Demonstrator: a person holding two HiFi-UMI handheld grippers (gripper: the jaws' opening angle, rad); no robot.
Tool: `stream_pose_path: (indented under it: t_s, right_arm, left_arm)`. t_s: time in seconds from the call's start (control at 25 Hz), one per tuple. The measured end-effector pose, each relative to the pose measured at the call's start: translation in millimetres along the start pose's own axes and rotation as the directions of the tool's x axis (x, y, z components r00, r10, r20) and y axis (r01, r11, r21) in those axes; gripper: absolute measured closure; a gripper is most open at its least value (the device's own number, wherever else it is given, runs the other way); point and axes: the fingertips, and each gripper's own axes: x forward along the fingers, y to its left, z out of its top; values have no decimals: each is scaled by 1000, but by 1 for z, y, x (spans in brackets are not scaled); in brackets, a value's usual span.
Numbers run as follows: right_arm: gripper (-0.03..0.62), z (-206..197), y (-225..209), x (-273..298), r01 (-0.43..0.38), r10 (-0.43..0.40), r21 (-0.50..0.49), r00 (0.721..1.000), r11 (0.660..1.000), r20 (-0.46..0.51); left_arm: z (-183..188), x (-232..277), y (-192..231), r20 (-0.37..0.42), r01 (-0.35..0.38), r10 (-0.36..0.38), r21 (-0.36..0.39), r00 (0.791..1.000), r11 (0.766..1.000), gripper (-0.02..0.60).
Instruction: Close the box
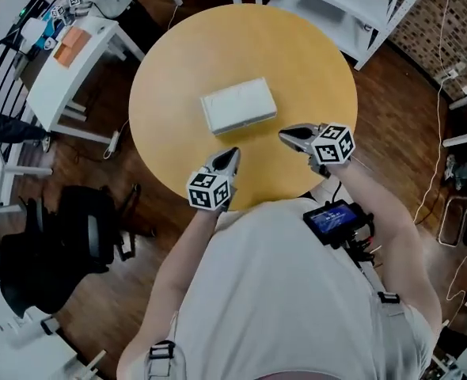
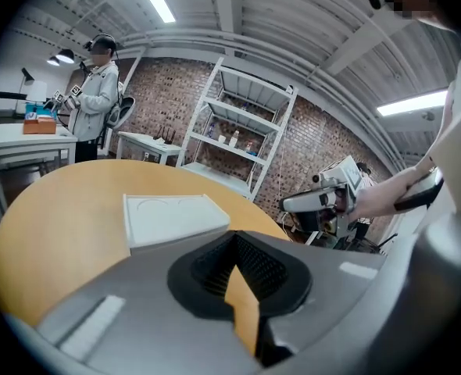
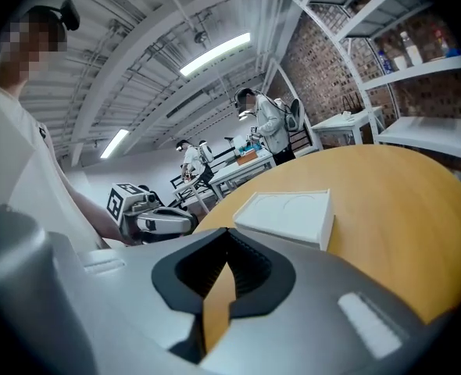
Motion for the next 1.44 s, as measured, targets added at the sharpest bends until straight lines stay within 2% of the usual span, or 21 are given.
stream_pose_path:
  t_s: [0.16, 0.72, 1.0, 1.24, 1.44]
  right_arm:
    - [594, 16, 7, 17, -20, 20, -55, 1000, 998, 4]
    - [594, 26, 9, 40, -29, 28, -86, 1000, 996, -9]
    - [594, 9, 10, 6, -25, 26, -105, 1000, 994, 1]
    - [594, 29, -1, 42, -30, 28, -77, 999, 997, -34]
    - [594, 31, -5, 54, -34, 31, -81, 999, 996, -37]
  left_arm:
    - [12, -7, 17, 21, -24, 24, -2, 1000, 1000, 581]
    - [28, -7, 39, 28, -28, 28, -8, 999, 1000, 581]
    - [17, -1, 4, 41, -33, 33, 12, 999, 999, 581]
    - [28, 3, 43, 14, -26, 26, -17, 1000, 1000, 581]
    - [29, 4, 55, 13, -26, 26, -15, 1000, 1000, 581]
